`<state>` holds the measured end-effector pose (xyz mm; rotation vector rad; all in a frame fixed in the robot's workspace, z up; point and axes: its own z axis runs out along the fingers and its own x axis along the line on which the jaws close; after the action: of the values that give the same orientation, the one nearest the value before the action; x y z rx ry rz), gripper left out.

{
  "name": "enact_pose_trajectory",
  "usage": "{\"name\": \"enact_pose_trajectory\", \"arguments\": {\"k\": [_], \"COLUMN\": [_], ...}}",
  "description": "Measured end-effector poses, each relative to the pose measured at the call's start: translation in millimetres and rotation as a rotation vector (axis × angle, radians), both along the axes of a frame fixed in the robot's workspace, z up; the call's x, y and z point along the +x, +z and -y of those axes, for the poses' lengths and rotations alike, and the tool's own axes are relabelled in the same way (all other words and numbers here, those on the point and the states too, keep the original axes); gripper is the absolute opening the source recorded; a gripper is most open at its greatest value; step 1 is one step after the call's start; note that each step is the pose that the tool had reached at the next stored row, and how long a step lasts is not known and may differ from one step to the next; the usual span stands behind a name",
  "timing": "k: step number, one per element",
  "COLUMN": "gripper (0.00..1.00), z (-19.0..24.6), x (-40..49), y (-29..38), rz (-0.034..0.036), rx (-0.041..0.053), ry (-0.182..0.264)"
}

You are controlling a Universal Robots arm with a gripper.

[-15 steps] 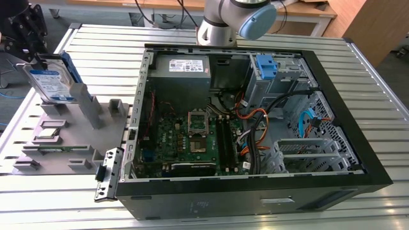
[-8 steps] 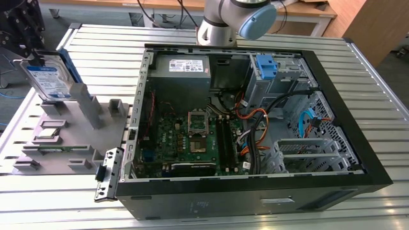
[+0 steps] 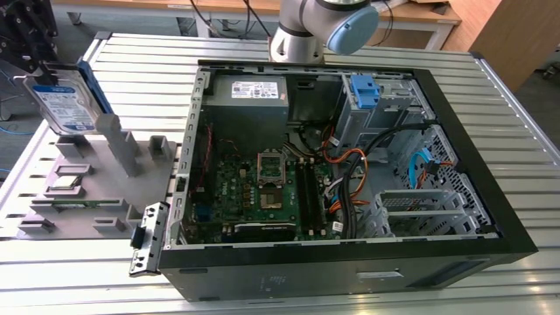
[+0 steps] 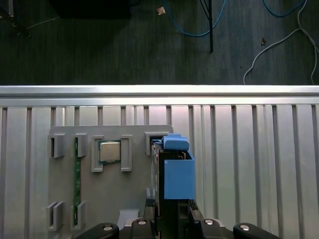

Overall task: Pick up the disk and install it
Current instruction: 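Pick up the disk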

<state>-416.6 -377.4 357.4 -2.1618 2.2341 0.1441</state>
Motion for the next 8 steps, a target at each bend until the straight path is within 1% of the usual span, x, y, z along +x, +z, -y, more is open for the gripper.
{"name": "enact_pose_trajectory", "arguments": {"k": [8], "gripper": [0.35], "z": [0.0], "x": [0.2], "y": [15.1], "rz": [0.0], "rx": [0.0001], "ry": [0.0]}}
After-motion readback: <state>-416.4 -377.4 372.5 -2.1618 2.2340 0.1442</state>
